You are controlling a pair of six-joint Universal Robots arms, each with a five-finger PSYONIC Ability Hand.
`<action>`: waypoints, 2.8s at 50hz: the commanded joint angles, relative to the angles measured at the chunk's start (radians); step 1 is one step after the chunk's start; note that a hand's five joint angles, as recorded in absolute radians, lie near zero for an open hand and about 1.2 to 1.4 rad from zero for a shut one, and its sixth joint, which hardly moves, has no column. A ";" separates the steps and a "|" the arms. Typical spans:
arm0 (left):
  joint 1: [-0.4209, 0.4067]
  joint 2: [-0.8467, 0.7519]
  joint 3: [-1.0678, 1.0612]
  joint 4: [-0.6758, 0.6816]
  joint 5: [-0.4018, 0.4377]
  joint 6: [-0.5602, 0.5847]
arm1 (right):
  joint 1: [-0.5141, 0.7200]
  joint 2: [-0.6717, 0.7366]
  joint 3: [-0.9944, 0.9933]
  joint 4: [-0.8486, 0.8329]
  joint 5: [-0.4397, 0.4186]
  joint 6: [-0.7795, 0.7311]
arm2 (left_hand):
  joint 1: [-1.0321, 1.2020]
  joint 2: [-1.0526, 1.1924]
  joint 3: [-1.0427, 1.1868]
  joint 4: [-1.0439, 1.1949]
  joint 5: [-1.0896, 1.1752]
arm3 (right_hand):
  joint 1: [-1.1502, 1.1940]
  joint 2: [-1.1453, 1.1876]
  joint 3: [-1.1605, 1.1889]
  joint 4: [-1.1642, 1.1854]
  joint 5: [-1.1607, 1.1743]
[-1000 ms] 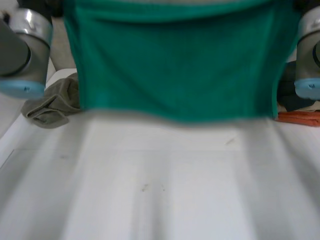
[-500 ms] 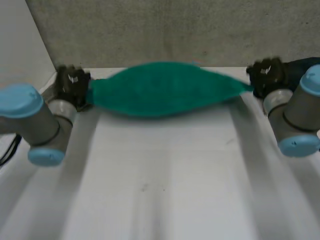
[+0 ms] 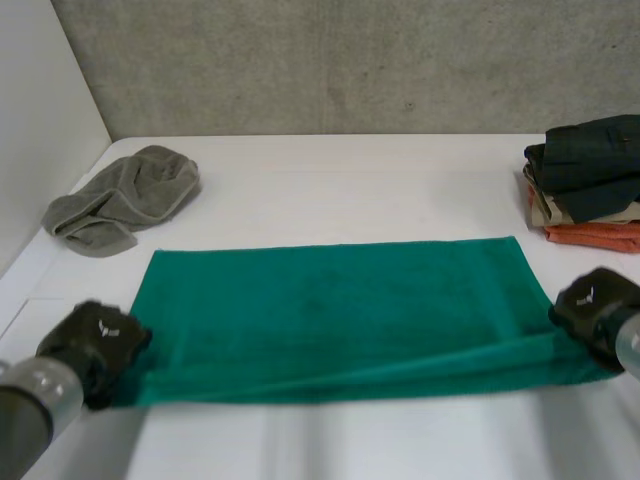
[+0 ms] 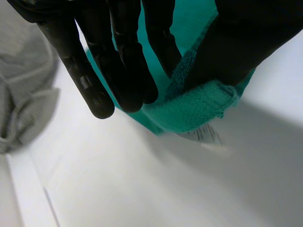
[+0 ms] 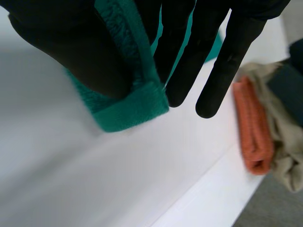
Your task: Fold the laundry.
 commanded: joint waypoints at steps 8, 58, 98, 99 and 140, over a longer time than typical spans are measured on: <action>-0.082 -0.466 0.432 0.298 -0.054 -0.075 | 0.102 0.420 -0.345 -0.337 0.043 0.234 | 0.259 0.198 0.199 0.196 0.238 | 0.280 0.226 0.209 0.199 0.198; -0.145 -0.458 0.495 0.324 -0.065 -0.102 | 0.005 0.214 -0.142 -0.258 -0.135 0.510 | -0.962 -1.024 -1.023 -1.026 -0.984 | -0.908 -0.963 -0.980 -0.989 -0.991; -0.142 -0.275 0.333 0.394 -0.069 -0.109 | -0.052 0.216 -0.135 -0.554 -0.108 0.070 | -0.961 -1.023 -1.022 -1.025 -0.983 | 0.280 0.226 0.209 0.199 0.198; -0.142 -0.270 0.332 0.394 -0.071 -0.113 | -0.009 0.214 -0.137 -0.564 -0.114 0.079 | -0.961 -1.023 -1.022 -1.025 -0.983 | 0.280 0.226 0.209 0.199 0.198; -0.348 -0.258 0.336 0.399 -0.031 -0.224 | 0.237 0.148 0.061 -0.489 -0.166 0.683 | -0.947 -1.009 -1.008 -1.011 -0.969 | -0.942 -0.996 -1.013 -1.022 -1.024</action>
